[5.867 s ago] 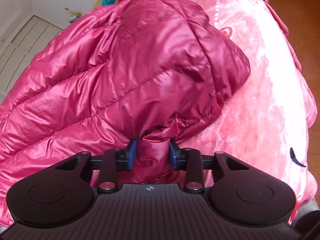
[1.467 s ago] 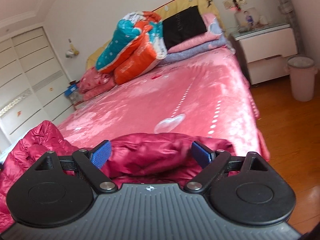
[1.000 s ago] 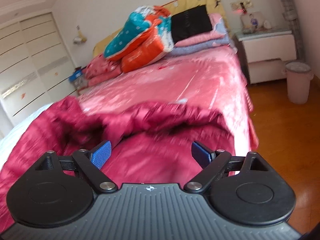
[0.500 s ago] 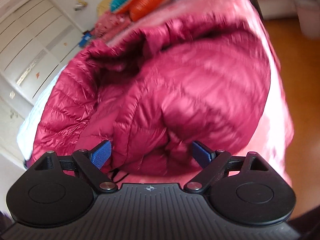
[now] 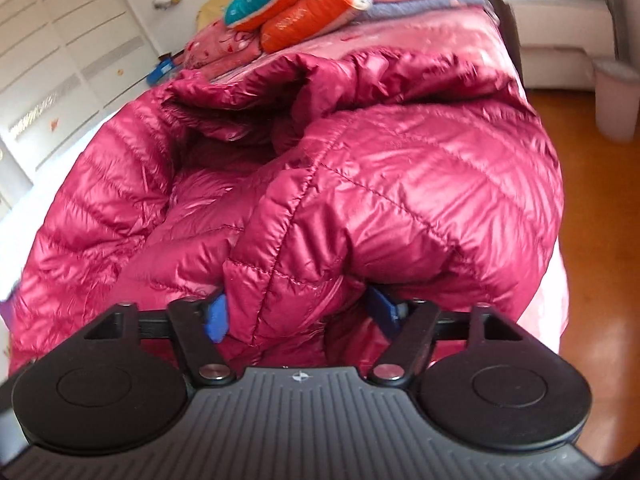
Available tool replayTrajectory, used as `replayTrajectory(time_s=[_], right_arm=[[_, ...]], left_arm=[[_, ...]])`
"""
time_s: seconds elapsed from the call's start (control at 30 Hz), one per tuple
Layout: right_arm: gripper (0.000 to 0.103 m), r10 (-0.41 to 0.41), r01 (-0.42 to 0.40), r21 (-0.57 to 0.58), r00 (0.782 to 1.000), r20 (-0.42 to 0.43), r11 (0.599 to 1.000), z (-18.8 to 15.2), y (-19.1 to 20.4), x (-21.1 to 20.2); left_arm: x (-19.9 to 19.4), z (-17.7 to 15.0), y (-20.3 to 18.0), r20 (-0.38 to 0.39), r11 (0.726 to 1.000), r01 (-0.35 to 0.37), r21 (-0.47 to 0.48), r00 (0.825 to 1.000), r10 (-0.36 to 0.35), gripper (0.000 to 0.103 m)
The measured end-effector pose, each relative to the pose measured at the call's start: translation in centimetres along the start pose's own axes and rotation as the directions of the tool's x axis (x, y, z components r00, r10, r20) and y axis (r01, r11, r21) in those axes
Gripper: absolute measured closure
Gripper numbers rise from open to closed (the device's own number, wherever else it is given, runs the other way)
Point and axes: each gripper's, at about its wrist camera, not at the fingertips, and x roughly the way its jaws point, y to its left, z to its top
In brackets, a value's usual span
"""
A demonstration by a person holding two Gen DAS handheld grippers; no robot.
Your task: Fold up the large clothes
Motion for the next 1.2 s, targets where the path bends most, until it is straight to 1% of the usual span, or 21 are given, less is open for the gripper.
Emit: replayTrajectory(time_s=[0.03, 0.1, 0.17, 0.23, 0.33, 0.4, 0.47, 0.53, 0.6, 0.67, 0.73, 0.8, 0.9, 0.97, 1.0, 1.03, 1.07, 1.1, 1.13, 1.17, 1.2], right_arm=[[0.045, -0.008, 0.008, -0.013, 1.0, 0.002, 1.0, 0.0, 0.1, -0.5], [0.059, -0.032, 0.032, -0.027, 0.999, 0.006, 0.999, 0.1, 0.0, -1.0], [0.062, -0.07, 0.071, -0.055, 0.997, 0.015, 0.996, 0.3, 0.0, -1.3], [0.066, -0.107, 0.109, -0.075, 0.994, 0.034, 0.991, 0.6, -0.2, -1.8], [0.068, -0.157, 0.161, -0.078, 0.986, 0.054, 0.984, 1.3, -0.9, -3.1], [0.069, -0.202, 0.209, -0.097, 0.977, 0.072, 0.973, 1.7, -1.5, -4.1], [0.069, -0.252, 0.263, -0.126, 0.963, 0.093, 0.957, 1.9, -2.0, -5.1], [0.068, -0.3, 0.315, -0.154, 0.947, 0.112, 0.937, 2.1, -2.5, -5.9], [0.068, -0.336, 0.355, -0.17, 0.933, 0.13, 0.92, 2.2, -2.9, -6.4], [0.068, -0.367, 0.392, -0.186, 0.918, 0.152, 0.901, 2.3, -3.3, -7.0], [0.068, -0.403, 0.436, -0.212, 0.897, 0.181, 0.875, 2.5, -3.8, -7.5], [0.068, -0.427, 0.465, -0.224, 0.882, 0.198, 0.856, 2.7, -4.2, -7.9], [0.068, -0.458, 0.496, -0.231, 0.866, 0.201, 0.837, 3.2, -4.7, -7.9], [0.054, -0.473, 0.505, -0.23, 0.862, 0.181, 0.832, 3.6, -4.7, -7.7], [0.035, -0.478, 0.509, -0.227, 0.86, 0.178, 0.83, 3.8, -4.7, -7.8], [0.024, -0.478, 0.51, -0.225, 0.859, 0.183, 0.83, 3.7, -4.7, -8.0], [0.021, -0.48, 0.513, -0.226, 0.857, 0.188, 0.828, 3.8, -4.5, -8.2], [0.017, -0.481, 0.516, -0.228, 0.855, 0.195, 0.826, 3.7, -4.5, -8.4], [0.014, -0.479, 0.518, -0.226, 0.854, 0.204, 0.825, 3.8, -4.3, -8.7], [0.013, -0.471, 0.512, -0.218, 0.855, 0.216, 0.831, 3.7, -4.1, -9.0], [0.011, -0.45, 0.495, -0.209, 0.863, 0.227, 0.844, 3.7, -3.8, -9.2]], left_arm=[[0.0, 0.1, 0.5, -0.003, 0.999, 0.02, -0.031, 1.0, -0.02, 0.057], [-0.1, 0.4, 1.5, 0.0, 0.994, 0.059, -0.088, 0.998, -0.06, 0.064], [-0.3, 0.6, 2.4, 0.005, 0.983, 0.1, -0.152, 0.995, -0.101, 0.069], [-0.6, 0.7, 3.4, 0.019, 0.966, 0.143, -0.217, 0.99, -0.142, 0.074], [-1.5, 1.0, 4.8, 0.057, 0.933, 0.211, -0.292, 0.977, -0.204, 0.076], [-1.9, 1.0, 5.9, 0.081, 0.9, 0.265, -0.346, 0.964, -0.253, 0.076], [-2.5, 1.1, 6.8, 0.104, 0.858, 0.319, -0.403, 0.947, -0.303, 0.076], [-2.7, 1.4, 7.8, 0.126, 0.818, 0.377, -0.434, 0.925, -0.359, 0.076], [-2.6, 1.8, 8.2, 0.137, 0.795, 0.417, -0.441, 0.906, -0.4, 0.076], [-2.8, 1.8, 8.5, 0.144, 0.781, 0.447, -0.437, 0.891, -0.43, 0.076], [-3.0, 1.8, 8.6, 0.145, 0.771, 0.468, -0.431, 0.88, -0.453, 0.076], [-2.6, 2.1, 9.0, 0.143, 0.769, 0.477, -0.426, 0.874, -0.463, 0.076], [-2.3, 2.2, 9.3, 0.138, 0.768, 0.477, -0.428, 0.874, -0.466, 0.075], [-1.9, 2.2, 9.2, 0.124, 0.768, 0.481, -0.422, 0.87, -0.477, 0.074], [-1.8, 2.3, 9.3, 0.117, 0.772, 0.48, -0.417, 0.87, -0.478, 0.073], [-1.7, 2.3, 9.5, 0.114, 0.773, 0.479, -0.415, 0.871, -0.478, 0.073], [-1.7, 2.4, 9.5, 0.116, 0.773, 0.479, -0.416, 0.871, -0.478, 0.073], [-1.6, 2.4, 9.7, 0.119, 0.771, 0.478, -0.42, 0.872, -0.476, 0.07], [-1.6, 2.4, 9.9, 0.122, 0.768, 0.477, -0.427, 0.872, -0.473, 0.065], [-1.7, 2.3, 10.2, 0.128, 0.766, 0.474, -0.434, 0.874, -0.468, 0.062], [-1.9, 2.2, 10.4, 0.133, 0.769, 0.467, -0.436, 0.879, -0.459, 0.055]])
